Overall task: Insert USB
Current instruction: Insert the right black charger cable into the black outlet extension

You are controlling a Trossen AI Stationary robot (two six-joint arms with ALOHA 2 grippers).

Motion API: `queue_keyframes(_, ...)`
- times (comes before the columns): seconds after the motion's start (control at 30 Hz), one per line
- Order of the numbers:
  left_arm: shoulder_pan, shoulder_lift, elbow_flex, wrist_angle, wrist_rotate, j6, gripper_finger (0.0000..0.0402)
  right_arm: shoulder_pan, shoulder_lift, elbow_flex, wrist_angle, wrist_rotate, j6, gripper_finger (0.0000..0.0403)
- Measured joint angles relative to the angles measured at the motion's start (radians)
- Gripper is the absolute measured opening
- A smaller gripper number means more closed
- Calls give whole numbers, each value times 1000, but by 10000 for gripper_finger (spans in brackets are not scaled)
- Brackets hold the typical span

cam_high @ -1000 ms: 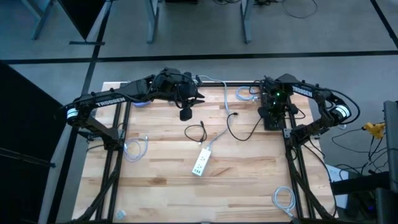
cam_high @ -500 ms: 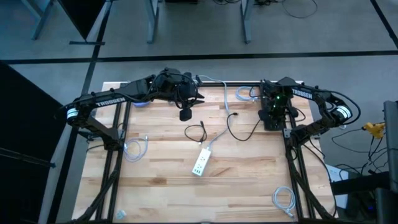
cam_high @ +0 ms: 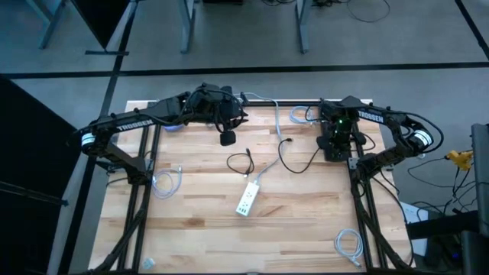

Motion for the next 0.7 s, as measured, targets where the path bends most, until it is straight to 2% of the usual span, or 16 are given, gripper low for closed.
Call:
queue_keyframes(0.3, 0, -71, 0, 69, -35, 25, 64, 21, -3, -2, 23, 18, -23, 0)
queue_keyframes(0.53, 0, -117, -5, 87, -35, 21, 64, 96, -16, -3, 30, 66, -24, 0)
queue_keyframes(0.7, 0, -152, -68, 156, -45, -3, 64, 105, -18, -3, 23, 69, -22, 0)
